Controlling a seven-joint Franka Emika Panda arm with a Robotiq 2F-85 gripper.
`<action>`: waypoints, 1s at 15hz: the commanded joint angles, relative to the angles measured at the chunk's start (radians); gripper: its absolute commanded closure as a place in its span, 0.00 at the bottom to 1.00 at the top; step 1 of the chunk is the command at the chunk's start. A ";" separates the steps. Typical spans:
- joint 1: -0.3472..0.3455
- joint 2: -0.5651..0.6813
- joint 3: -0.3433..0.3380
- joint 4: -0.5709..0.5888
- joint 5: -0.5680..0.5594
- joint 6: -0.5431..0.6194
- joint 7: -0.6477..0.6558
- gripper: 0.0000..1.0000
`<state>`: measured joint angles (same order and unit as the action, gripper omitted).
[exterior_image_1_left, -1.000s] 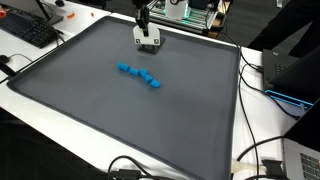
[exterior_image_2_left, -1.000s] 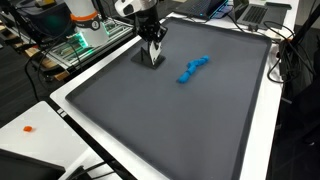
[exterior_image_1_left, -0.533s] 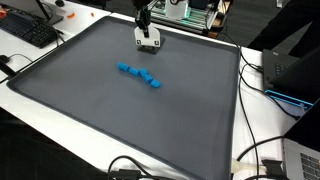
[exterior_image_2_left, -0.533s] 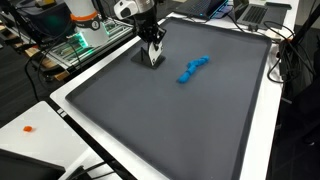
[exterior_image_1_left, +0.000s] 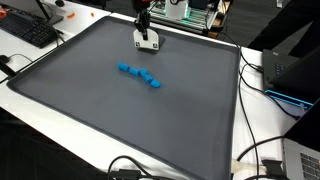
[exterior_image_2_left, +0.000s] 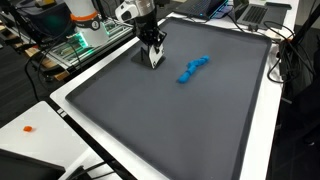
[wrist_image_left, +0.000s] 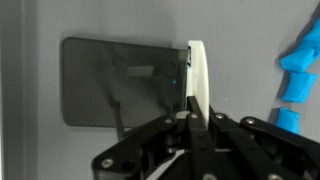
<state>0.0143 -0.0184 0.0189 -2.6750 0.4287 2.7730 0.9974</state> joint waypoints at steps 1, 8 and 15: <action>0.007 0.023 0.008 -0.013 0.000 0.051 0.022 0.99; 0.007 0.035 0.008 -0.014 0.005 0.053 0.021 0.99; -0.018 -0.044 -0.019 -0.034 -0.132 0.016 0.051 0.34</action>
<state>0.0109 -0.0009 0.0170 -2.6779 0.3942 2.8033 1.0049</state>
